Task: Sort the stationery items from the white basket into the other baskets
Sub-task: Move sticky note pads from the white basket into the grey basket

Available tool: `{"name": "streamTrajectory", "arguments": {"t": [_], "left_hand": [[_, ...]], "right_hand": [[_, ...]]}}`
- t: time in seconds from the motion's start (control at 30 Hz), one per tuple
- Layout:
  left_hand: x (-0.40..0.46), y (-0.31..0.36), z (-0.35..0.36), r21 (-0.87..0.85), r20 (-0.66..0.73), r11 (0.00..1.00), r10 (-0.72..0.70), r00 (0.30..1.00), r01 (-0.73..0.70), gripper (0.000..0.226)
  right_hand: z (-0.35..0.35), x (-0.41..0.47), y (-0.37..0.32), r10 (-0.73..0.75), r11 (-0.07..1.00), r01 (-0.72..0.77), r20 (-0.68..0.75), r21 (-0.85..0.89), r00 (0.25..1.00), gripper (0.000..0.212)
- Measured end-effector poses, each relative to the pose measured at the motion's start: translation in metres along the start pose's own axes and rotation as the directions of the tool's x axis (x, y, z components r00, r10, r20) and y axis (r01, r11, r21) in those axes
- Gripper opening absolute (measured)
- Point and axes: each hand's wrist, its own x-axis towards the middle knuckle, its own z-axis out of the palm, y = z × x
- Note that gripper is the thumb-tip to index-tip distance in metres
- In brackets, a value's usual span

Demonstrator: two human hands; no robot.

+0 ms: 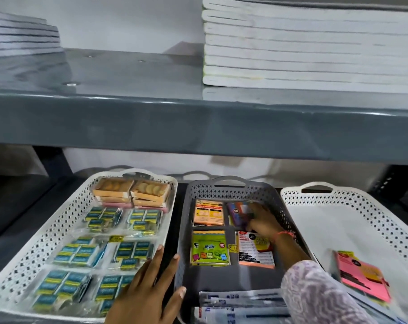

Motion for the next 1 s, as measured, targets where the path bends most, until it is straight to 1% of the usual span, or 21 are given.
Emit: {"name": "streamTrajectory", "arguments": {"t": [0.07,0.2,0.33,0.43,0.5,0.53,0.57,0.6,0.67,0.73,0.8,0.83,0.9,0.97,1.0], "left_hand": [[0.001,0.000,0.000,-0.002,-0.009,1.000,0.006,1.000,-0.006,0.057],[0.002,0.000,0.001,0.004,0.000,1.000,0.001,1.000,-0.001,0.058],[0.000,0.000,0.000,0.024,-0.001,1.000,-0.001,1.000,0.001,0.058],[-0.001,0.001,0.000,0.003,0.000,1.000,0.006,1.000,-0.006,0.057],[-0.002,0.002,-0.001,0.002,-0.014,1.000,0.009,1.000,-0.009,0.057],[-0.002,0.002,-0.001,-0.001,-0.017,1.000,0.010,1.000,-0.010,0.057],[-0.002,0.002,-0.002,-0.005,-0.018,1.000,0.009,1.000,-0.009,0.057],[-0.003,0.004,-0.003,-0.010,-0.011,1.000,0.010,1.000,-0.010,0.057],[-0.004,0.004,-0.003,-0.013,0.010,1.000,-0.001,1.000,0.001,0.058],[-0.004,0.003,-0.002,-0.006,0.034,1.000,-0.013,0.999,0.013,0.062],[-0.004,0.003,-0.003,0.017,0.048,1.000,-0.021,0.999,0.021,0.065],[-0.005,0.002,-0.003,0.034,0.050,0.999,-0.025,0.998,0.023,0.066],[-0.006,0.002,-0.003,0.055,0.053,0.998,-0.029,0.998,0.026,0.067],[-0.007,0.003,-0.004,0.056,0.063,0.998,-0.028,0.998,0.025,0.068],[-0.008,0.003,-0.004,0.056,0.070,0.998,-0.029,0.997,0.025,0.068]], "right_hand": [[0.002,0.000,0.000,-0.031,0.998,0.029,-0.028,-0.061,0.999,0.054],[0.006,0.002,0.003,-0.030,0.997,0.025,-0.066,-0.073,0.997,0.057],[0.006,0.001,0.004,-0.022,0.998,0.018,-0.055,-0.061,0.998,0.063],[-0.001,-0.006,0.002,-0.027,1.000,0.028,-0.074,0.012,0.997,0.061],[-0.012,-0.017,-0.002,-0.063,0.988,0.084,-0.163,0.126,0.985,0.045],[-0.020,-0.024,-0.004,-0.084,0.974,0.131,-0.242,0.186,0.967,0.037],[-0.029,-0.031,-0.005,-0.072,0.961,0.153,-0.328,0.230,0.942,0.033],[-0.040,-0.042,-0.004,-0.011,0.957,0.128,-0.408,0.261,0.913,0.031],[-0.060,-0.057,0.009,0.179,0.952,-0.015,-0.517,0.305,0.837,0.033],[-0.075,-0.072,0.030,0.307,0.947,-0.195,-0.543,0.256,0.781,0.038],[-0.080,-0.085,0.053,0.432,0.897,-0.419,-0.478,0.140,0.765,0.045],[-0.080,-0.094,0.061,0.504,0.850,-0.519,-0.419,0.088,0.755,0.048],[-0.074,-0.100,0.086,0.622,0.754,-0.656,-0.315,-0.004,0.717,0.059],[-0.064,-0.102,0.108,0.660,0.718,-0.693,-0.246,-0.075,0.710,0.074],[-0.061,-0.103,0.113,0.656,0.725,-0.686,-0.237,-0.066,0.716,0.074]]}}
